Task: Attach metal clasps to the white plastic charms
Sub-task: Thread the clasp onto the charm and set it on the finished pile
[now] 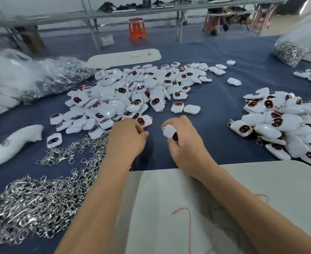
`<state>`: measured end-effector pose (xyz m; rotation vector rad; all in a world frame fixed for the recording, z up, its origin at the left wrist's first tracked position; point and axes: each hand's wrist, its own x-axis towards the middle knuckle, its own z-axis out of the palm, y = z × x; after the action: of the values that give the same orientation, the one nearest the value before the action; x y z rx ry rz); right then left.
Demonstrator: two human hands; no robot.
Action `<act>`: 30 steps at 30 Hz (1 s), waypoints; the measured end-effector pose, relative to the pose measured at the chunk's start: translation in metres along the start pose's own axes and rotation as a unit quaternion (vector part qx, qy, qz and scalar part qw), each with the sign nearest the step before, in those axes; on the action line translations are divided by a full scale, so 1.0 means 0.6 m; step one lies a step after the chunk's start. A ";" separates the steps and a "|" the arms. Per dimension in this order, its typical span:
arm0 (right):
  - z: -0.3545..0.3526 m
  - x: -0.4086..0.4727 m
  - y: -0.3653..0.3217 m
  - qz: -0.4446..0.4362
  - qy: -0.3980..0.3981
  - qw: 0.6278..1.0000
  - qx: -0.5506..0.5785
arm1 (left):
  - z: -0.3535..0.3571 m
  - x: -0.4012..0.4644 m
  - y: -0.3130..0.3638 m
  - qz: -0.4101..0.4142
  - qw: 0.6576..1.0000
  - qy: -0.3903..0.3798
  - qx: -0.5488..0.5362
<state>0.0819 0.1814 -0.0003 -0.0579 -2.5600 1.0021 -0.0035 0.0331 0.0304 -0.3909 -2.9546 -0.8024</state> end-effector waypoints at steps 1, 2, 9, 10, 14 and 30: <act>0.011 0.005 -0.014 0.002 -0.042 0.999 -0.029 | -0.011 -0.001 -0.014 -0.012 0.999 -0.009 0.038; 0.020 0.012 -0.030 0.004 -0.090 0.994 -0.065 | -0.018 0.000 -0.023 -0.017 0.997 -0.027 0.066; 0.074 0.044 -0.117 0.003 -0.199 0.964 -0.179 | -0.052 0.012 -0.053 -0.017 0.991 -0.108 0.080; 0.080 0.043 -0.120 0.010 -0.196 0.965 -0.175 | -0.055 0.012 -0.057 -0.017 0.993 -0.106 0.056; 0.076 0.044 -0.104 0.080 -0.181 0.976 -0.093 | -0.058 0.012 -0.063 -0.019 0.996 -0.092 -0.004; -0.045 0.023 0.002 0.196 0.065 0.903 0.378 | 0.061 -0.027 0.070 0.025 0.903 -0.036 -0.426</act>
<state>0.0790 0.2021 0.0214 -0.4175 -1.9079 1.9981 0.0232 0.0831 0.0177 -0.5197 -2.4505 -2.0789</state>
